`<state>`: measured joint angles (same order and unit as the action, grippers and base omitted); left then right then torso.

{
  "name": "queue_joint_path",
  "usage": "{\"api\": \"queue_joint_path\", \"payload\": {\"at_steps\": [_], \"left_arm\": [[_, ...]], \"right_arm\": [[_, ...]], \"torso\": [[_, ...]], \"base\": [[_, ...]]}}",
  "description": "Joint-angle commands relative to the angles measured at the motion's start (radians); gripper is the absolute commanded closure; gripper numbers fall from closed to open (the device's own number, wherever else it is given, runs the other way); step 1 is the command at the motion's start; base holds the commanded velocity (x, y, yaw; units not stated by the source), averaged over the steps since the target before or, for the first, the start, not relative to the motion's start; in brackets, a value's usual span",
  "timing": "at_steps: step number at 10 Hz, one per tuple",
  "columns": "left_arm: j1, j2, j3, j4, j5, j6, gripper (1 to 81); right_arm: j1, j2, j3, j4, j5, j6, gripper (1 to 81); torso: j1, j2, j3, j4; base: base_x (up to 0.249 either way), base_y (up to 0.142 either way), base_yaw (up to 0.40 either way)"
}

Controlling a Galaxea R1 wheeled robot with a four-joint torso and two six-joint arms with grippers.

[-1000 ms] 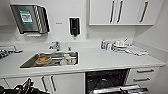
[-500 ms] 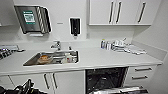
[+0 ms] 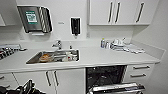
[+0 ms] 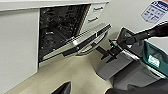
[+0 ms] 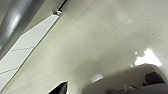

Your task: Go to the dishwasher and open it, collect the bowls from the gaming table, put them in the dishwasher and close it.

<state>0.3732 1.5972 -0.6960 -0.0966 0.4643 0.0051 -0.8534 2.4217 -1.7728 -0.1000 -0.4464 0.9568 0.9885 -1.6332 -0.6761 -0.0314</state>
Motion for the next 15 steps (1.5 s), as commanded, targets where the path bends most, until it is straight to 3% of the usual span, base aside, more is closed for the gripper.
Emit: {"api": "queue_joint_path", "payload": {"at_steps": [1,5,7,9,11,12,14,15], "left_arm": [[-0.081,0.003,-0.017,-0.003,0.008,0.010,1.0],[-0.058,0.009,-0.042,-0.003,0.004,0.012,1.0],[0.012,0.012,-0.088,-0.003,-0.010,0.016,1.0],[0.161,0.040,-0.163,0.049,-0.118,0.018,1.0],[0.351,0.135,-0.321,0.107,-0.208,0.018,1.0],[0.437,0.183,-0.385,0.121,-0.257,0.018,1.0],[0.629,0.303,-0.527,0.138,-0.417,0.016,1.0],[0.695,0.365,-0.611,0.138,-0.447,0.018,1.0]], "right_arm": [[0.084,-0.016,0.017,0.002,0.014,-0.023,1.0],[0.063,-0.002,0.003,0.000,0.018,-0.062,1.0],[0.023,-0.010,0.004,0.003,0.083,-0.159,1.0],[-0.023,-0.014,0.000,0.003,0.127,-0.242,1.0],[-0.083,-0.017,-0.028,0.003,0.160,-0.329,1.0],[-0.112,-0.017,-0.042,0.003,0.173,-0.370,1.0],[-0.189,-0.008,-0.081,0.002,0.231,-0.446,1.0],[-0.220,0.010,-0.121,0.003,0.247,-0.469,1.0]], "torso": [[0.000,0.000,0.000,0.000],[0.000,0.000,0.000,0.000],[0.000,0.000,0.000,0.000],[0.000,0.000,0.000,0.000],[0.000,0.000,0.000,0.000],[0.000,0.000,0.000,0.000],[0.000,0.000,0.000,0.000],[0.000,0.000,0.000,0.000]], "base": [[-0.079,0.000,0.000],[-0.020,0.000,0.000],[0.000,0.000,0.000],[0.000,0.000,0.000],[0.000,0.000,0.000],[0.000,0.000,0.000],[0.000,0.000,0.000],[0.000,0.000,0.000]]}}
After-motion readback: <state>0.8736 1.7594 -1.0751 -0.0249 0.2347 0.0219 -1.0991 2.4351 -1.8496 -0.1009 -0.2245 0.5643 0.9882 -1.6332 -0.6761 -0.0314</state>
